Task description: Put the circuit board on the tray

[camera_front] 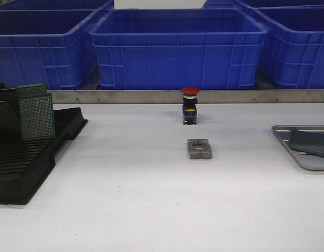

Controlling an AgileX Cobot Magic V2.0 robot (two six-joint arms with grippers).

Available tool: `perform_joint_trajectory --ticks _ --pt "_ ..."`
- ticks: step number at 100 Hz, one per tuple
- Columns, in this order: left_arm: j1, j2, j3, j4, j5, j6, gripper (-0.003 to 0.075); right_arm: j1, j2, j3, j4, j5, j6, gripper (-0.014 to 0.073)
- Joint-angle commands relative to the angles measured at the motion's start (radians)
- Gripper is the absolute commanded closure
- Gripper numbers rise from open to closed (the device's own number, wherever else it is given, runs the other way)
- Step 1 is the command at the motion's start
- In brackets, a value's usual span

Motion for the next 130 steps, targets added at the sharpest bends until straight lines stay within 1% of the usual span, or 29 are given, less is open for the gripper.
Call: perform_joint_trajectory --ticks 1,3,7,8,9,15,17,18,19,30,39,49,60,75,87,104,118,130 --pt "0.044 -0.066 -0.029 -0.007 -0.027 -0.07 0.0381 -0.005 -0.115 0.0 -0.007 0.042 -0.008 0.0566" --pt "0.057 -0.073 -0.029 0.004 -0.025 -0.079 0.0409 -0.005 -0.136 0.007 -0.009 0.042 -0.008 0.0613" --pt "0.084 -0.093 -0.025 0.033 -0.018 -0.1 0.0498 -0.005 -0.171 0.02 -0.011 0.042 -0.008 0.07" --pt "0.088 -0.099 -0.024 0.038 -0.015 -0.103 0.0528 -0.005 -0.185 0.022 -0.011 0.043 -0.008 0.0713" --pt "0.097 -0.102 -0.022 0.041 -0.011 -0.107 0.0543 -0.005 -0.192 0.024 -0.011 0.043 -0.008 0.0725" --pt "0.134 -0.131 -0.015 0.075 0.014 -0.123 0.0678 -0.005 -0.253 0.042 -0.012 0.051 -0.008 0.0706" --pt "0.149 -0.137 -0.012 0.08 0.025 -0.128 0.0707 -0.005 -0.273 0.049 -0.012 0.055 -0.008 0.0706" --pt "0.153 -0.142 -0.011 0.079 0.029 -0.13 0.0735 -0.005 -0.28 0.051 -0.012 0.057 -0.008 0.0706" --pt "0.163 -0.145 -0.01 0.079 0.036 -0.13 0.0743 -0.005 -0.294 0.055 -0.012 0.058 -0.008 0.0706" --pt "0.224 -0.198 0.034 0.079 0.054 -0.155 0.0741 -0.005 -0.39 0.087 -0.013 0.093 -0.008 0.0706" --pt "0.249 -0.245 0.083 0.081 0.038 -0.155 0.0741 -0.005 -0.469 0.111 -0.025 0.138 -0.008 0.0706" --pt "0.253 -0.319 0.162 0.055 -0.057 -0.155 0.0741 -0.005 -0.55 0.13 -0.029 0.183 -0.008 0.0706" --pt "0.253 -0.414 0.268 -0.077 -0.174 -0.155 0.0741 -0.005 -0.64 0.147 -0.03 0.209 -0.008 0.0706" --pt "0.253 -0.546 0.387 -0.185 -0.279 -0.155 0.0741 -0.005 -0.739 0.179 -0.028 0.203 -0.008 0.0706" --pt "0.253 -0.643 0.469 -0.192 -0.286 -0.155 0.0741 -0.005 -0.823 0.225 -0.028 0.209 -0.008 0.0706" --pt "0.253 -0.808 0.578 -0.269 -0.349 -0.155 0.0741 -0.005 -0.929 0.298 -0.028 0.209 -0.008 0.0706" --pt "0.253 -0.925 0.656 -0.274 -0.338 -0.155 0.0741 -0.005 -0.997 0.348 -0.029 0.21 -0.008 0.0706" --pt "0.253 -0.999 0.703 -0.306 -0.335 -0.155 0.0741 -0.005 -1.026 0.373 -0.028 0.21 -0.008 0.0706"
